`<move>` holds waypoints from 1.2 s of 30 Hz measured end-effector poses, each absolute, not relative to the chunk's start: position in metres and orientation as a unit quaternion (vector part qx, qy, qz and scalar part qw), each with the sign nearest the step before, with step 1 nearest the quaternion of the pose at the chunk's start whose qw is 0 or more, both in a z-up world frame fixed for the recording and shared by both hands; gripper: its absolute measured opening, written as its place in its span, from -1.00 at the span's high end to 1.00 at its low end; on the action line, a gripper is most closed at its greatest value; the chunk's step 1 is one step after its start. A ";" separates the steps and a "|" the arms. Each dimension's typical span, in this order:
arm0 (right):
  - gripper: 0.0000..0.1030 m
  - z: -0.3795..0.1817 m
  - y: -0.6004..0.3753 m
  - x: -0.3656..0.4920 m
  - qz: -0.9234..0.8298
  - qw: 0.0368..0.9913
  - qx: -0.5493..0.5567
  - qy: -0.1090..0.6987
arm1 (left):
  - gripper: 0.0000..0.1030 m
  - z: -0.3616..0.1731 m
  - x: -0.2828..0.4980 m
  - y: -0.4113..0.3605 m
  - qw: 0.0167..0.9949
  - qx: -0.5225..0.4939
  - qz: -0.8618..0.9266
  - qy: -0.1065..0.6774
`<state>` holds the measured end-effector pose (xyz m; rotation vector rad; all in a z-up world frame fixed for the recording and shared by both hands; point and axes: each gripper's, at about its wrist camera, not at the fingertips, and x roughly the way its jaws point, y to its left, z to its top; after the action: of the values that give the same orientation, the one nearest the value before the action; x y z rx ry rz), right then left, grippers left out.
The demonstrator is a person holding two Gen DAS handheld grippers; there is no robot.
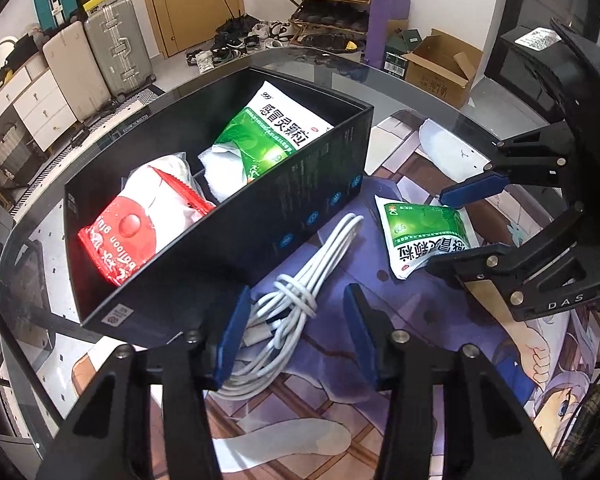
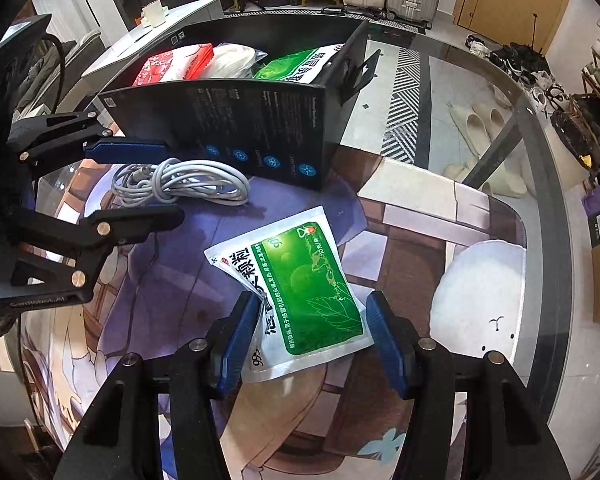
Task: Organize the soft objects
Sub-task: 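Close the right gripper on the green-white packet while the left gripper grasps the white cable, then lift the packet with the right gripper while the left gripper lifts the cable toward the box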
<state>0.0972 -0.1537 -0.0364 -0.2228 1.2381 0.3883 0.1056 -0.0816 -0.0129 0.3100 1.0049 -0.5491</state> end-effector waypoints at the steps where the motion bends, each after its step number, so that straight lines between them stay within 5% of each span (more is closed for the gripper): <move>1: -0.11 -0.036 -0.154 0.097 0.180 0.791 -0.103 0.575 | 0.19 -0.013 0.106 -0.080 0.829 0.146 -0.257 0.474; 10: -0.11 -0.036 -0.153 0.097 0.182 0.791 -0.101 0.575 | 0.23 -0.028 0.107 -0.097 0.817 0.179 -0.263 0.481; 15: -0.11 -0.036 -0.154 0.097 0.185 0.790 -0.098 0.576 | 0.41 -0.027 0.110 -0.094 0.816 0.153 -0.273 0.487; 36: 0.08 -0.026 -0.156 0.093 0.206 0.796 -0.087 0.562 | 0.49 -0.022 0.090 -0.063 0.842 0.064 -0.208 0.493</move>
<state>0.0934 -0.1561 -0.0262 -0.1865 1.2077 0.4422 0.0896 -0.0631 -0.0217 0.1347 1.0413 -0.4395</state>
